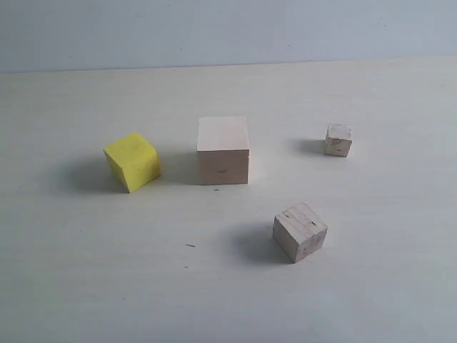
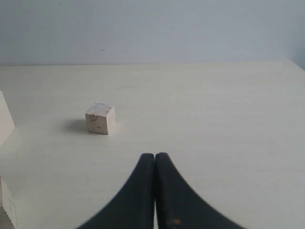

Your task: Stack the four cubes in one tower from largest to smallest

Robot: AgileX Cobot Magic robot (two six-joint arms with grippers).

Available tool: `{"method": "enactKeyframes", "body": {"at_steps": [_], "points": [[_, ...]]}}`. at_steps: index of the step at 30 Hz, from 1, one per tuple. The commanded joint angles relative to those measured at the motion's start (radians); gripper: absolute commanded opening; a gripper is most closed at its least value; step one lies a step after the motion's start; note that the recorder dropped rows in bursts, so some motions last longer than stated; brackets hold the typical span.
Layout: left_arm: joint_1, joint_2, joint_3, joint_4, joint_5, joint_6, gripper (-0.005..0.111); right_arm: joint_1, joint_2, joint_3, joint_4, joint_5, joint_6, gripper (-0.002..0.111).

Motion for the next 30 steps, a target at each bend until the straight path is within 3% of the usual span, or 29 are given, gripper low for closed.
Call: {"method": "enactKeyframes", "body": {"at_steps": [1,20,27,30], "points": [[-0.006,-0.005,0.001,0.000,-0.009,-0.003,0.000,0.001,-0.004,0.005,-0.004,-0.005,-0.006,0.000],[-0.006,-0.005,0.001,0.000,-0.020,-0.003,0.000,0.001,-0.004,0.005,-0.004,-0.005,-0.006,0.000],[-0.006,-0.005,0.001,0.000,-0.328,-0.003,0.000,0.001,-0.004,0.005,-0.004,-0.005,-0.006,0.000],[-0.006,-0.005,0.001,0.000,-0.371,0.035,0.000,0.001,-0.004,0.005,-0.004,-0.005,-0.006,0.000]]}}
